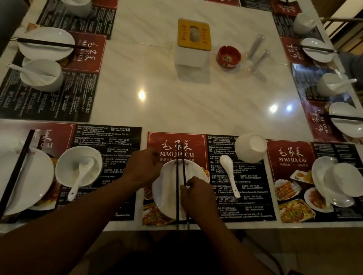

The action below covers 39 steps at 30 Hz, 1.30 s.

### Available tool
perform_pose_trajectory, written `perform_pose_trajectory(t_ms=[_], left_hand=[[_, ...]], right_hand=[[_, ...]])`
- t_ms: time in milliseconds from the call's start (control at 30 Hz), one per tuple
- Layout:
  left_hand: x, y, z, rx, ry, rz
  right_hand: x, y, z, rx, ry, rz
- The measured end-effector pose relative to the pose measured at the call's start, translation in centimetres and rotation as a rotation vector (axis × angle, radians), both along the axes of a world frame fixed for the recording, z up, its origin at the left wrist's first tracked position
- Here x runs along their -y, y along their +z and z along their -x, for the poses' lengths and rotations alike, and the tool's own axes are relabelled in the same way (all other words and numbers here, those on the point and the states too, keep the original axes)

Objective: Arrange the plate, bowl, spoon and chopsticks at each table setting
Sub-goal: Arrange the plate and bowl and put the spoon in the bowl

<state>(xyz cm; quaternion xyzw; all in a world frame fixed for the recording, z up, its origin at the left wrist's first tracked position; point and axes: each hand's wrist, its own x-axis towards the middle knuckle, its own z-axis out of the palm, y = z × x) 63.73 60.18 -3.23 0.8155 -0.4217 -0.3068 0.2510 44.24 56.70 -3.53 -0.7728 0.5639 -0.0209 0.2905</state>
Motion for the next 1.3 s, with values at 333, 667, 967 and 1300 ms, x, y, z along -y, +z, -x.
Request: perform_pose_trajectory(t_ms=[333, 667, 967, 1300], left_hand=[[-2.9, -1.2, 0.5, -0.064, -0.088, -0.104], [-3.9, -1.6, 1.0, -0.121, -0.069, -0.094], [-4.0, -1.8, 0.9, -0.113, -0.067, -0.091], [-3.8, -1.8, 0.9, -0.115, -0.052, -0.117]], right_hand=[[-0.4, -0.2, 0.3, -0.010, -0.035, -0.084], [-0.5, -0.5, 0.3, 0.026, -0.071, -0.072], [-0.3, -0.6, 0.0, 0.003, -0.074, -0.069], [-0.3, -0.7, 0.0, -0.023, -0.076, -0.101]])
